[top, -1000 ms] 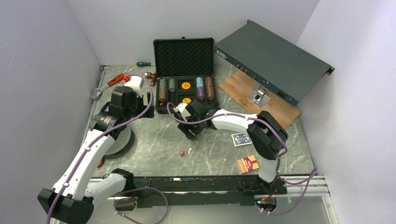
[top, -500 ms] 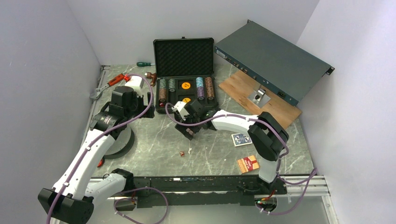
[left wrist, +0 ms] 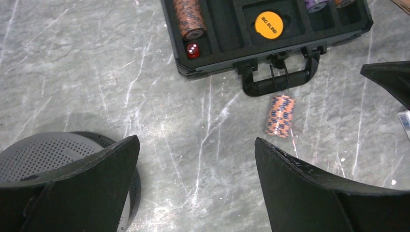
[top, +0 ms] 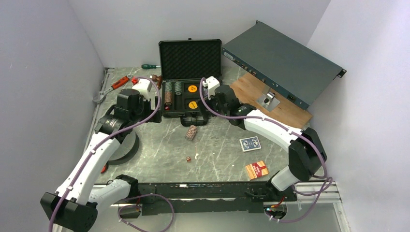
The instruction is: Pack up texas hold em set
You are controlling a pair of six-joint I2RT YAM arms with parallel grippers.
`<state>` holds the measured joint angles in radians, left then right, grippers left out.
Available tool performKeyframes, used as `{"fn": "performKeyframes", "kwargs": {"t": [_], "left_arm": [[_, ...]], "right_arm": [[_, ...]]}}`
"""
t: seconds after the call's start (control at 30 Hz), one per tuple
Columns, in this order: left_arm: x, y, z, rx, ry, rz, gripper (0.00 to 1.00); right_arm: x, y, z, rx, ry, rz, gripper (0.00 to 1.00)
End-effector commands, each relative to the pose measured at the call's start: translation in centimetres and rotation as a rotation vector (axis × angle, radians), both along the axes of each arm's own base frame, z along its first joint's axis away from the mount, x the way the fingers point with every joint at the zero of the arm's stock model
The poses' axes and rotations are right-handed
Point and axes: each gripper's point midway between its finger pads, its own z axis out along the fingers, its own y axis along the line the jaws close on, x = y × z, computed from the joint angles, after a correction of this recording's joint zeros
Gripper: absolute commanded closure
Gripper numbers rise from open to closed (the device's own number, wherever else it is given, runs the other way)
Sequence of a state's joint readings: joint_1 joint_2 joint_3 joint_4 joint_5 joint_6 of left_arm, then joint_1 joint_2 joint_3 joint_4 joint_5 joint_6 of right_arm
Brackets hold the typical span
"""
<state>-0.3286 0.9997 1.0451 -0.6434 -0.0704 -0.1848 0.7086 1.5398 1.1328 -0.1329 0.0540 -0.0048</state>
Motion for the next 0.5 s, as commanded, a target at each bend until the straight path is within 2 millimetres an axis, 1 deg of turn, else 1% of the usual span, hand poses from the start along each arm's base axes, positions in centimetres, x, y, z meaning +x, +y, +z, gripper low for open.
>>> {"fn": "performKeyframes", "kwargs": {"t": [0.0, 0.13, 0.23, 0.3, 0.47], "left_arm": [[0.6, -2.1, -0.2, -0.030, -0.019, -0.112, 0.05], [0.8, -3.9, -1.4, -0.020, 0.027, -0.188, 0.07], [1.1, -5.1, -2.7, -0.005, 0.076, -0.233, 0.09], [1.1, -6.0, -3.7, 0.004, 0.106, -0.268, 0.10], [1.5, -9.0, -6.9, 0.039, 0.242, -0.347, 0.12]], "right_arm": [[0.2, -0.6, 1.3, 0.043, -0.034, -0.066, 0.00], [0.1, -1.4, 2.2, 0.049, -0.053, -0.100, 0.00], [-0.2, -2.0, 3.2, 0.068, -0.077, -0.111, 0.00], [-0.5, -2.3, 3.8, 0.077, -0.086, -0.115, 0.00], [-1.0, -2.8, 5.0, 0.105, -0.112, -0.116, 0.00]]}}
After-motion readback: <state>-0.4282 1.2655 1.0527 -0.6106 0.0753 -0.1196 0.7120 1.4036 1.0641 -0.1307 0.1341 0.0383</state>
